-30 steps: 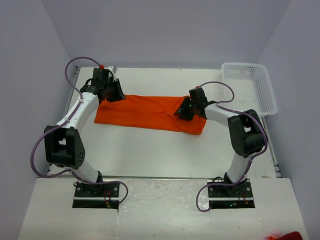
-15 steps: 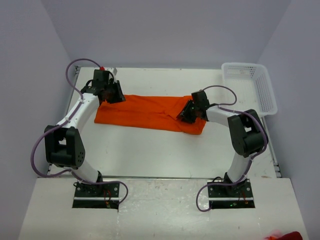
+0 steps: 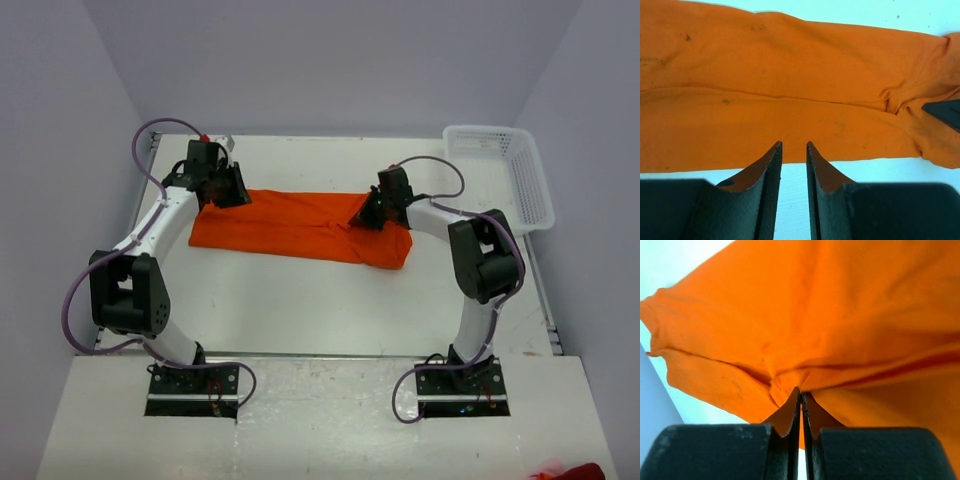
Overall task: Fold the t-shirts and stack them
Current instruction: Fold the other side of the tshirt into a rectangle
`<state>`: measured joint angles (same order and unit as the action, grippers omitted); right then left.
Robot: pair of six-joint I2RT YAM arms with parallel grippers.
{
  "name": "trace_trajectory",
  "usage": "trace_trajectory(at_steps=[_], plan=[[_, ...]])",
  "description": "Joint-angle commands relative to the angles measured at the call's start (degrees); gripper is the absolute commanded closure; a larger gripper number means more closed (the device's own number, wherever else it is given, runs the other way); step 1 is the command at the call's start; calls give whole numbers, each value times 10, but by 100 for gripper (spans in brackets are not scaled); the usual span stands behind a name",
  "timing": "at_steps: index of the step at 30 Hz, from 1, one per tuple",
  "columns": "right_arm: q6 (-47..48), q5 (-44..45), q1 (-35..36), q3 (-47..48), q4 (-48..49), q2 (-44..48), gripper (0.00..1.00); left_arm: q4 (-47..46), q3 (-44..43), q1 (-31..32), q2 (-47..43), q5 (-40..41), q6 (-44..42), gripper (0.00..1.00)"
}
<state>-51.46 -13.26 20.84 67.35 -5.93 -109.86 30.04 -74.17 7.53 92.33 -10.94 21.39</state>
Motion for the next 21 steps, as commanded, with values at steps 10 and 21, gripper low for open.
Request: trace_trajectory(at_steps=[10,21], plan=[[175,-100,-13,350,-135,-165,45,-11,7,-1,-4,-19,-16,73],[191,94,10,-39,-112,192,30,-90,12,118,27,-179,-5,76]])
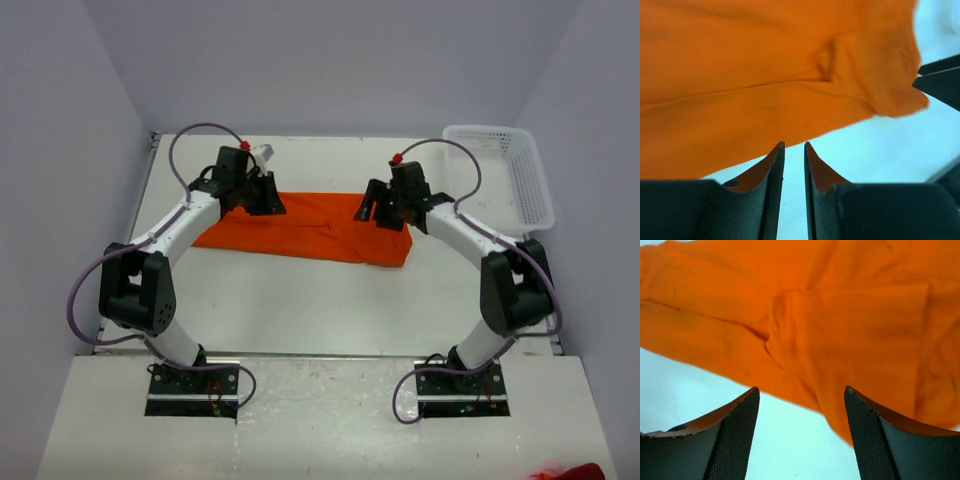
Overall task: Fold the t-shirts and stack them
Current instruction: Fold the other side of the tshirt into a rectangle
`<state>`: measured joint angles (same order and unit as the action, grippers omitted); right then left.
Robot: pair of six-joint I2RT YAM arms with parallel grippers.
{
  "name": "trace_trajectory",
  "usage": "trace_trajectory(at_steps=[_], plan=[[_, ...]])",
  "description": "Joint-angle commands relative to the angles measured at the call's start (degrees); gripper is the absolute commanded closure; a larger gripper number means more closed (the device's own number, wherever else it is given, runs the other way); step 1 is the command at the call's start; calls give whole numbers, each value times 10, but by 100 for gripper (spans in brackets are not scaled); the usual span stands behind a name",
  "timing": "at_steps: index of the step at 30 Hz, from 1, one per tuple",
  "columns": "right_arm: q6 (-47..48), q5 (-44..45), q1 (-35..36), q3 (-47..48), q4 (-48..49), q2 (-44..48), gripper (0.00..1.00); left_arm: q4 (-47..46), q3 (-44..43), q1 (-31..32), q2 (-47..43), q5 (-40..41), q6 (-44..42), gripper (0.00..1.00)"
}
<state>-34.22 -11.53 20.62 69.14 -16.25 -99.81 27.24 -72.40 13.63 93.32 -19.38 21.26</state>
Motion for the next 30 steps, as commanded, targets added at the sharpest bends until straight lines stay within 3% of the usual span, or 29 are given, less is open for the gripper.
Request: trace_trajectory(at_steps=[1,3,4,5,6,7,11,12,13,17,30], plan=[[20,86,13,-70,-15,113,31,-74,-12,72,34,-101,2,77],[22,92,13,-96,-40,157,39,-103,-26,112,70,-116,19,86],[22,88,13,-101,-49,167,50,-119,-34,121,84,-126,27,92],[21,81,13,-114,-65,182,82,-131,-40,135,100,-144,47,100],[18,84,13,-120,-70,190,97,-141,-59,141,133,-153,55,100],[15,91,13,-126,-73,197,100,-148,-68,155,150,-161,68,100],[18,83,13,-154,-73,208,99,-154,-128,182,216,-171,77,100],[19,87,13,-154,-78,200,89,-154,-149,184,238,-174,78,100],[16,94,13,-155,-87,197,61,-155,-156,188,246,-176,84,100],[6,154,11,-167,-113,196,38,-163,-170,192,273,-188,92,100],[-1,164,-1,-186,-106,175,38,-182,-180,194,325,-203,101,100]])
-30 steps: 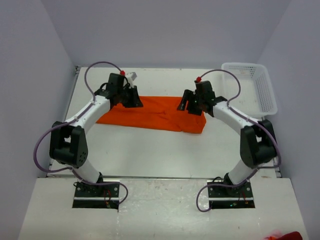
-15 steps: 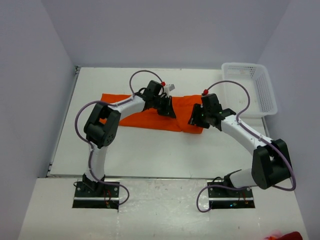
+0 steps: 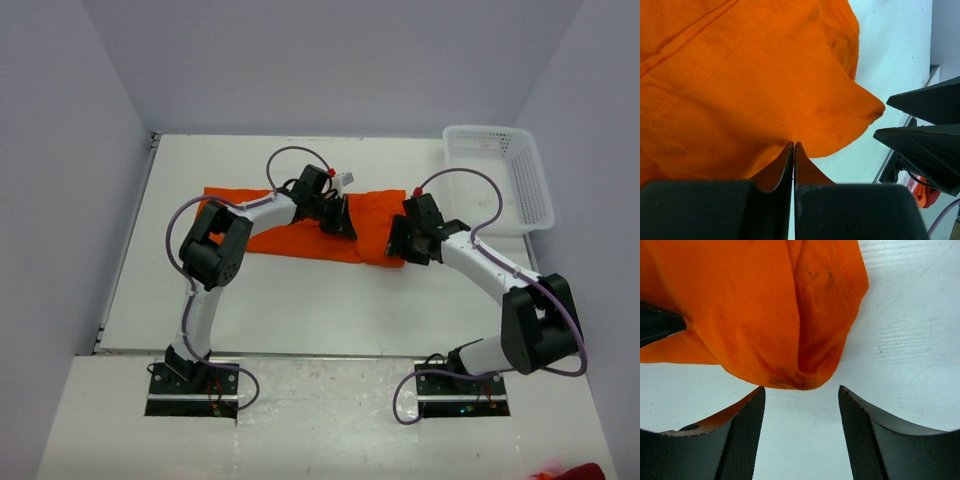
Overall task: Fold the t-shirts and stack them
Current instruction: Fold the other side of the tshirt into a rectangle
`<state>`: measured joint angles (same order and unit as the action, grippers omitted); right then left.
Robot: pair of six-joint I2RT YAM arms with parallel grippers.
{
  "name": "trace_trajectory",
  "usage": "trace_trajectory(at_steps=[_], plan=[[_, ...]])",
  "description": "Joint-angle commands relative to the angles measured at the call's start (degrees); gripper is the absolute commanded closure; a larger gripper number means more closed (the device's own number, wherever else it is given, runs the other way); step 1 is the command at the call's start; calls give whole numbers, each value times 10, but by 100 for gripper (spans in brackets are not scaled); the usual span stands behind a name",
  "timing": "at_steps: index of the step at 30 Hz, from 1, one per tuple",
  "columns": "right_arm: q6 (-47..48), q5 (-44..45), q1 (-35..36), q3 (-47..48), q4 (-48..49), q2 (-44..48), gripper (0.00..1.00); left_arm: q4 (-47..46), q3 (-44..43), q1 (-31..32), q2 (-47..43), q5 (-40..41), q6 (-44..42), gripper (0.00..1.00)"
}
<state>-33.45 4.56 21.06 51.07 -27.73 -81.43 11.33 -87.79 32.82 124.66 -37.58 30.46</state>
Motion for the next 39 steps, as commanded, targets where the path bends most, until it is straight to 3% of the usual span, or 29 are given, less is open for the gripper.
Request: trace_trajectory(at_steps=[1,9,12,15,16,17,24,30,35,36,39], plan=[[-9,2,-7,-4,14,-12,39,-23,-29,3,15,-23,11,100],[-3,-29,-20,31,25,-71,47,-26,-41,3,35,-30,15,100],[-6,-33,-22,36,29,-79,59,-26,-41,3,37,-32,14,100],[-7,-25,-22,33,31,-80,85,-26,-41,2,41,-35,14,100],[-9,-17,-26,32,31,-80,100,-26,-41,3,43,-37,14,100],[-11,-11,-29,31,29,-80,100,-27,-41,3,45,-37,14,100],[-3,48,-54,62,-19,-86,100,-27,-34,3,54,-34,15,100],[-1,45,-61,75,-33,-97,98,-27,-28,3,61,-35,14,100],[3,16,-62,61,-22,-100,71,-26,-32,3,58,-49,11,100],[2,19,-61,54,-14,-88,58,-27,-32,3,55,-50,8,100],[0,23,-61,39,-13,-64,45,-25,-35,2,44,-57,0,100]])
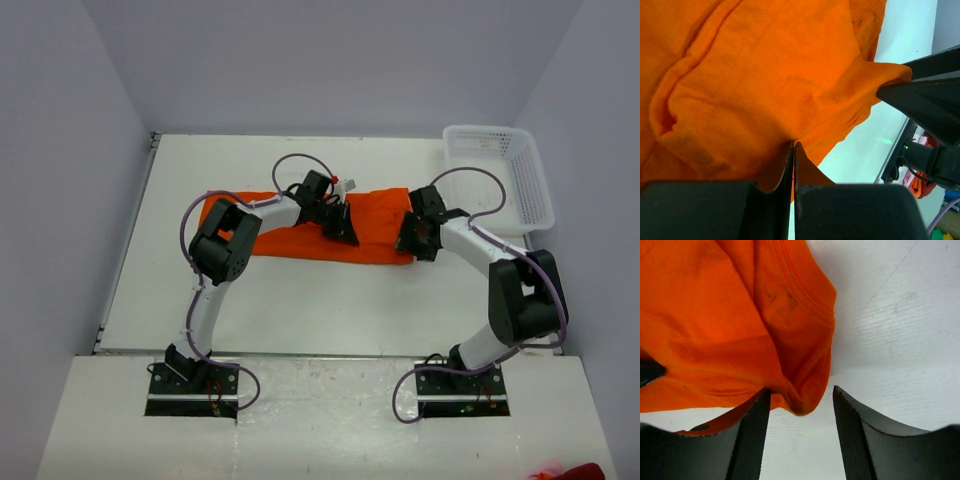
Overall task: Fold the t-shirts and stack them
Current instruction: Fold the other side of the tshirt into a rectangle
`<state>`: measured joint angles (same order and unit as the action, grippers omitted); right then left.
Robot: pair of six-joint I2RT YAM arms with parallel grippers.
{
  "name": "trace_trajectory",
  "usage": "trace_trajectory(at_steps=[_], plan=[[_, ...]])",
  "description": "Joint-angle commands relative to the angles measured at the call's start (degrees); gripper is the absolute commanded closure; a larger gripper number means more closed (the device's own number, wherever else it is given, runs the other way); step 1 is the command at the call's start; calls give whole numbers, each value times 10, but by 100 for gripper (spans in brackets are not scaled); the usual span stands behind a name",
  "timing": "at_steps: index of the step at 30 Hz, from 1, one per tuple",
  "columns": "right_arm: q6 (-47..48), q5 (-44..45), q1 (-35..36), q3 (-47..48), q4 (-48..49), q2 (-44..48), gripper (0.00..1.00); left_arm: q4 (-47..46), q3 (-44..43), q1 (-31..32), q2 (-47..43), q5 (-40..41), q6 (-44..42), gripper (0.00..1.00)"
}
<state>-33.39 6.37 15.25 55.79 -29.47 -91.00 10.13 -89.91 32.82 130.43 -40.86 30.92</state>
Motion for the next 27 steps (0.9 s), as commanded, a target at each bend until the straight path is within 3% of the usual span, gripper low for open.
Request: trace_trajectory(at_steps=[1,9,13,15,16,17,18,20,22,23,27], plan=[[3,9,0,-10,5,39,43,-13,-17,3,-18,-28,-7,100],[26,15,11,45,-20,93,40,-16,-28,2,-33,-41,-11,100],[35,-52,11,74,-13,72,41,-23,-29,3,-51,-41,-12,100],[31,-93,10,82,-1,58,56,-20,-34,3,-56,-36,-11,100],[25,-100,11,85,3,49,68,-14,-38,3,-61,-33,-11,100],[23,-116,11,88,6,31,98,-7,-42,2,-62,-29,-15,100],[16,-123,11,92,12,22,100,7,-52,2,-69,-22,-17,100],[15,-145,11,103,21,-6,100,31,-65,1,-79,-1,-29,100],[17,-136,10,119,18,-28,83,54,-76,1,-83,13,-38,100],[21,-129,11,131,12,-41,65,67,-81,-1,-84,18,-49,100],[46,-81,8,239,-56,-131,61,98,-78,-2,-104,39,-63,100]])
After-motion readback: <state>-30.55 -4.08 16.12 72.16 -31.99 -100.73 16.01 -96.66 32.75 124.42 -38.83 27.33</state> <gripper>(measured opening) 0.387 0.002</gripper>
